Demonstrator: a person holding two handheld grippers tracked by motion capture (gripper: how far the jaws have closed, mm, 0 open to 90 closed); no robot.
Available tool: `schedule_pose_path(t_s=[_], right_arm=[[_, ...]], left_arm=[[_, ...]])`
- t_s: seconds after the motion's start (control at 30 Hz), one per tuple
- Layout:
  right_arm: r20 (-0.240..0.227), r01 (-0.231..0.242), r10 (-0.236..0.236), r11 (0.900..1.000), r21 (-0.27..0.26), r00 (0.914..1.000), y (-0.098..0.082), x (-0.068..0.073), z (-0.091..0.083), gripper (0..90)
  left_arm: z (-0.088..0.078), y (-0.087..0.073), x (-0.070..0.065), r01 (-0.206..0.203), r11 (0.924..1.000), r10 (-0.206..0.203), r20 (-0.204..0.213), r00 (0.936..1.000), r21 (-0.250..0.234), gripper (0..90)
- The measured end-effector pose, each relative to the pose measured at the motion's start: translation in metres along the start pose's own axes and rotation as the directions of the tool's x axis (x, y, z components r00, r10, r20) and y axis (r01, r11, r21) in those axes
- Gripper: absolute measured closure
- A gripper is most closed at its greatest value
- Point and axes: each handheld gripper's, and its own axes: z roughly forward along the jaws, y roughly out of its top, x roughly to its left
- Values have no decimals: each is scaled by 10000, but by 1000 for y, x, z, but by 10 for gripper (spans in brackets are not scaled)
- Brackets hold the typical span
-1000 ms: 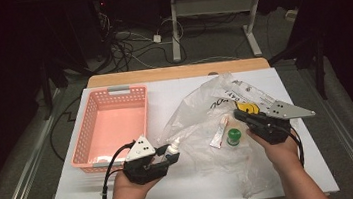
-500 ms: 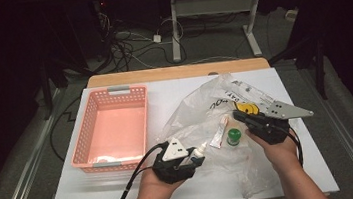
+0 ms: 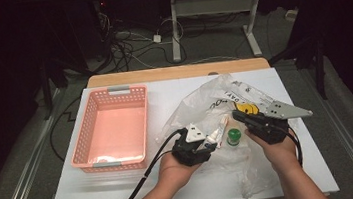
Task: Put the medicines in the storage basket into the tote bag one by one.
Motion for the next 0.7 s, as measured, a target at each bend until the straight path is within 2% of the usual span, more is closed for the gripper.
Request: schedule_pose_path(t_s=[0.2, 0.43, 0.57, 0.7], right_arm=[[-8, -77, 77, 10000, -53, 10000, 0, -1, 0, 900], [-3, -55, 55, 9999, -108, 10000, 1, -2, 1, 900], [5, -92, 92, 9998, -151, 10000, 2, -1, 1, 900], [-28, -50, 49, 9999, -143, 10000, 2, -1, 3, 900]], left_arm=[[20, 9, 6, 166, 9999, -166, -505, 9986, 2, 577], [43, 21, 7, 154, 9999, -156, -937, 9955, -28, 576], [56, 27, 11, 222, 9997, -226, -1050, 9942, -48, 576], [67, 30, 18, 268, 9996, -264, -1344, 9906, 10, 576]])
